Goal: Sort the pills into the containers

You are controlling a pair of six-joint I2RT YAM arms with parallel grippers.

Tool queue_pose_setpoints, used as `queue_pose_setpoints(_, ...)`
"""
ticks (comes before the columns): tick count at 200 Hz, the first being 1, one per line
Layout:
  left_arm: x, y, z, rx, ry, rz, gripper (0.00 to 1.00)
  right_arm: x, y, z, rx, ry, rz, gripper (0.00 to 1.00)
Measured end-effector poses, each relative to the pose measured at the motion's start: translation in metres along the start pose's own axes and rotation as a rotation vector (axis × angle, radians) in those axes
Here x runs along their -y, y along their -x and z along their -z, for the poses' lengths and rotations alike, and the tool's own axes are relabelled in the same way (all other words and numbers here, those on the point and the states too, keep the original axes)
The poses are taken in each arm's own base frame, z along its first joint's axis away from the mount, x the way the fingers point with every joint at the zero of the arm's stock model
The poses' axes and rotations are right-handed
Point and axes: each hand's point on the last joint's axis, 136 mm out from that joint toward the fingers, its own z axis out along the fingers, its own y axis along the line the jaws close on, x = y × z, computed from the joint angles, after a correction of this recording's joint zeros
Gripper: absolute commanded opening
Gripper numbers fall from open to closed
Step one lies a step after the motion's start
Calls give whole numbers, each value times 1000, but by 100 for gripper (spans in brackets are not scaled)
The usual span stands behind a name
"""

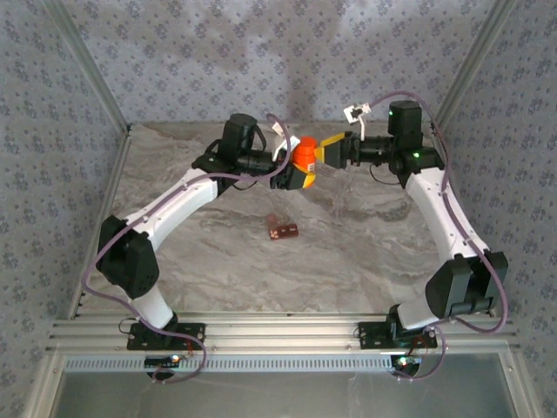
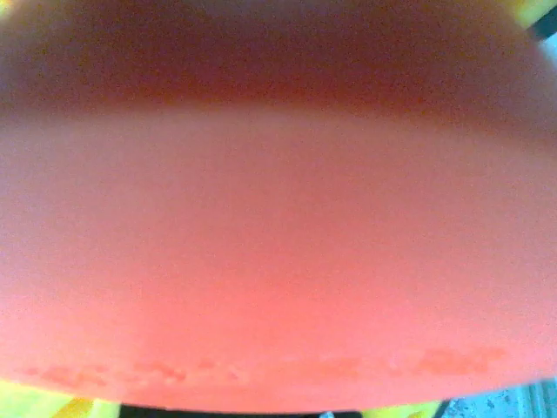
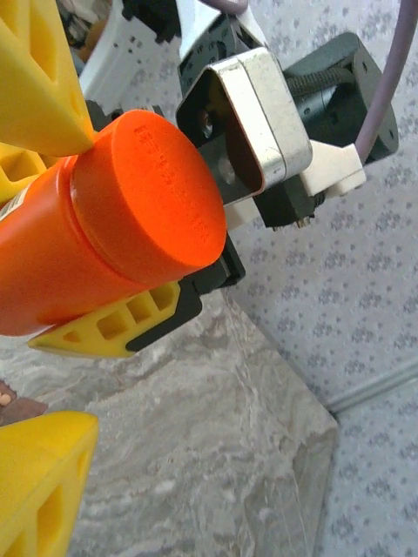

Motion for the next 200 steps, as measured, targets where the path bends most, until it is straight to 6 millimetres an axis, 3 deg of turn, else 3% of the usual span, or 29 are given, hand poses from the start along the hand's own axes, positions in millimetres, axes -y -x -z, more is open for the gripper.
queue_pose_setpoints(46, -1, -13, -3, -37, -24, 38, 0, -9, 0, -14, -31, 51, 5, 77)
queue_pose_setpoints(99, 0, -21, -9, -60, -37, 52, 0, -13, 4, -20, -40, 69, 23, 69)
queue_pose_setpoints(157, -1, -20, -9, -60, -33, 50, 0, -11, -2, -22, -57, 68, 6, 55)
queue_pose_setpoints(184, -6, -23, -9, -69, -2, 61, 0, -7, -6, -21, -49, 38, 10, 43)
queue_pose_setpoints(200, -11, -25, -10, -74, 30, 62, 0, -4, -8, -21, -37, -8, 20, 42)
